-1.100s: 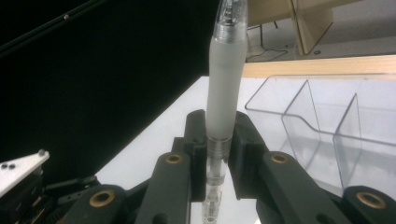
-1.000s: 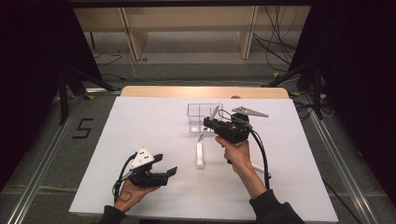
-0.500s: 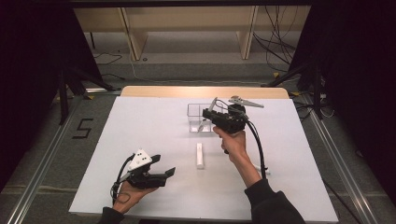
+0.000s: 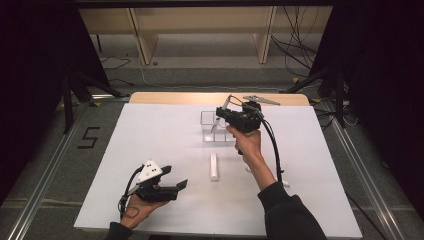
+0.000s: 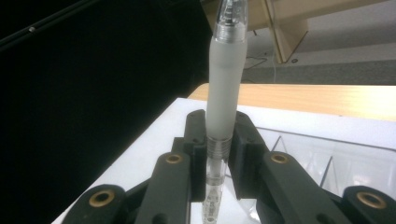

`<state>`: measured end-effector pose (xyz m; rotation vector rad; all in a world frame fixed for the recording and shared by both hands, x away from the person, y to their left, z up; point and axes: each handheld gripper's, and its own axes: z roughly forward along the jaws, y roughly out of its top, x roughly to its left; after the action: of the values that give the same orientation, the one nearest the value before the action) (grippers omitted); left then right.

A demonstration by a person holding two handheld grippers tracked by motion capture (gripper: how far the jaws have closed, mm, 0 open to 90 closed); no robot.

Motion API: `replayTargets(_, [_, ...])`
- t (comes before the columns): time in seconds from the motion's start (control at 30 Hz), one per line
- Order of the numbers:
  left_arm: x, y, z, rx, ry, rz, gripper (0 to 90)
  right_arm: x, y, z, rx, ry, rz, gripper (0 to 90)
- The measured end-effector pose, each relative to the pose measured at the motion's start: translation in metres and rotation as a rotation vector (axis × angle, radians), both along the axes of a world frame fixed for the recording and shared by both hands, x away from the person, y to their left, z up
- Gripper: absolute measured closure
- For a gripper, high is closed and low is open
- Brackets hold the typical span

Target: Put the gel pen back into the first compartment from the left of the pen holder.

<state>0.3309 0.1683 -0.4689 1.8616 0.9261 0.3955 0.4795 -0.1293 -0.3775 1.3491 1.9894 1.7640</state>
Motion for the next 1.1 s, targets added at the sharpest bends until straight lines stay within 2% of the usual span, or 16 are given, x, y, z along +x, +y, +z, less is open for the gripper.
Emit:
replayTargets(0.77, [0.0,0.004,-0.001,0.005,0.0,-0.003,21.1,0.026,0.011,0.009,-0.005,0.018,-0.037,79.3])
replayTargets(1.1, [0.001,0.006,0.0,-0.007,-0.003,-0.001,21.1,0.035,0.018,0.015,-0.031,0.001,-0.06,79.3])
